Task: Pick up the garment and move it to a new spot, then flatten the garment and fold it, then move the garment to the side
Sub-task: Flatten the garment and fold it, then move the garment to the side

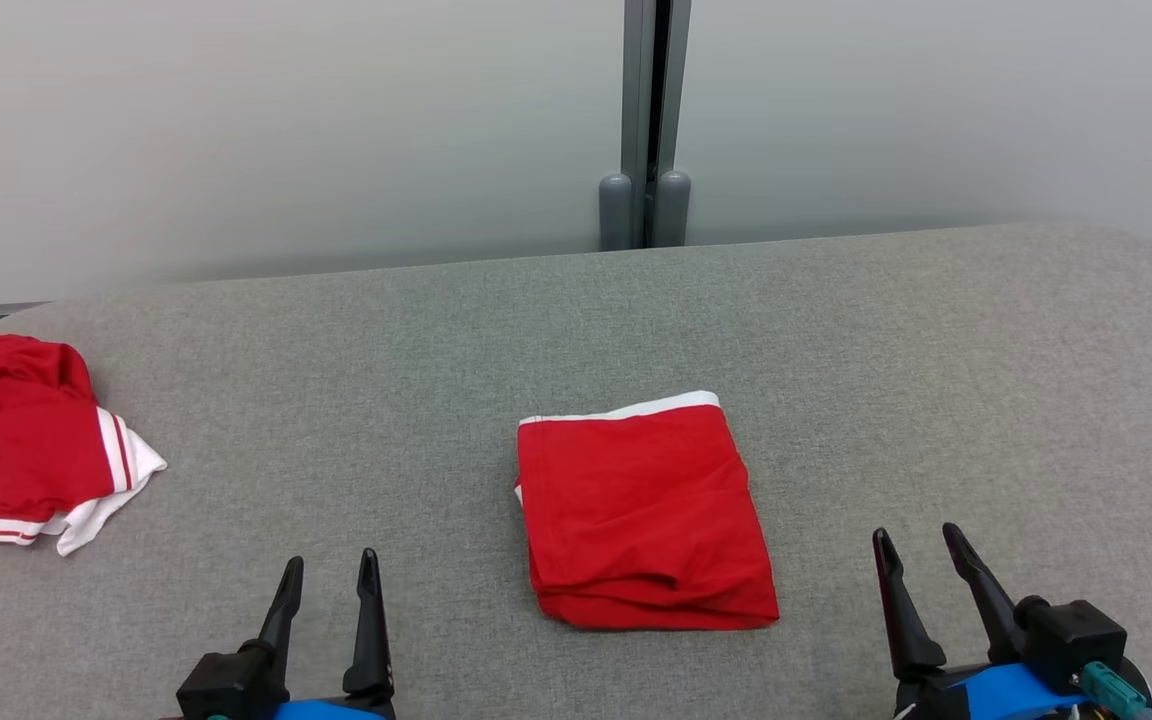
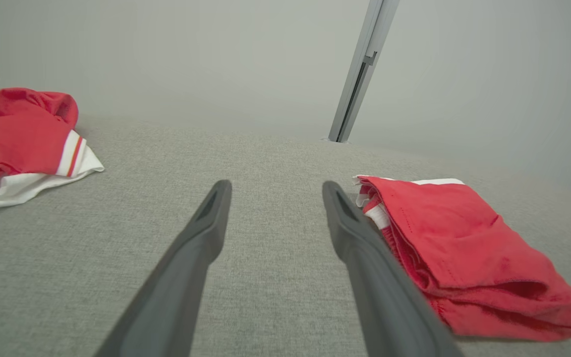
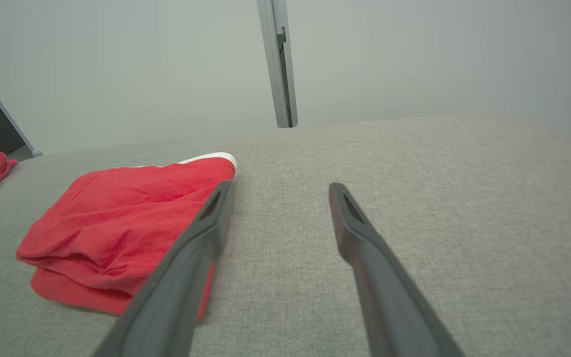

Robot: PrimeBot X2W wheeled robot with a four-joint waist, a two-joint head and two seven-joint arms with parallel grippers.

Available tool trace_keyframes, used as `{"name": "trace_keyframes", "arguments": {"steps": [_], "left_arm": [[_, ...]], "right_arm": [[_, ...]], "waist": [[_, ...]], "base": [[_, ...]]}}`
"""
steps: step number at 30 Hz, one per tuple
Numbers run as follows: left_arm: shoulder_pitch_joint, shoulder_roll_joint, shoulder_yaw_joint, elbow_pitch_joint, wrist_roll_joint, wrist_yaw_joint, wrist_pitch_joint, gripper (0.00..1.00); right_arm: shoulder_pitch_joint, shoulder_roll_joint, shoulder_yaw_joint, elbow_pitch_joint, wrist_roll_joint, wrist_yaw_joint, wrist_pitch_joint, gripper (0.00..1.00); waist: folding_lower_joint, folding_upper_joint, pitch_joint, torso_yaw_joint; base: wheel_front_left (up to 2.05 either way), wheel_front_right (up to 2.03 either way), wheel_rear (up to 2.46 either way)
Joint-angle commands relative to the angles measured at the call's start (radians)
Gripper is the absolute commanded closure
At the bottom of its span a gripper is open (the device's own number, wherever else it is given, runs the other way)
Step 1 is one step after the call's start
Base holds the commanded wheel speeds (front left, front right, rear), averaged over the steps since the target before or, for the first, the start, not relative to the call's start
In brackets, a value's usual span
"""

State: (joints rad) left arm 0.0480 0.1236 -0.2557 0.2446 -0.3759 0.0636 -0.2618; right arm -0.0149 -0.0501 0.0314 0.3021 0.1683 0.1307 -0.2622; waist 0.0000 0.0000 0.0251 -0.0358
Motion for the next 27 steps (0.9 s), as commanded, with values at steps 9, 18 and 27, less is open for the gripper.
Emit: {"name": "trace_keyframes", "arguments": {"steps": [9,18,27], "left_arm": [[0.002,-0.017,0.029,0.009,0.026,-0.023,-0.005,0.00],[-0.012,-0.026,0.044,0.019,0.044,-0.038,-0.005,0.00],[-0.062,-0.035,0.049,0.011,0.071,-0.057,-0.005,0.00]], "right_arm": [[-0.011,-0.001,-0.003,0.006,-0.006,0.000,-0.004,0.00],[-0.043,-0.001,0.007,0.022,-0.021,0.000,-0.003,0.00],[-0.303,-0.001,-0.013,0.063,-0.037,0.000,0.297,0.00]], "waist": [[0.0000,0.0000,0.003,0.009],[0.0000,0.0000,0.017,0.016],[0.0000,0.0000,0.070,0.071]], "base": [[0.00,0.00,0.00],[0.00,0.00,0.00],[0.00,0.00,0.00]]}}
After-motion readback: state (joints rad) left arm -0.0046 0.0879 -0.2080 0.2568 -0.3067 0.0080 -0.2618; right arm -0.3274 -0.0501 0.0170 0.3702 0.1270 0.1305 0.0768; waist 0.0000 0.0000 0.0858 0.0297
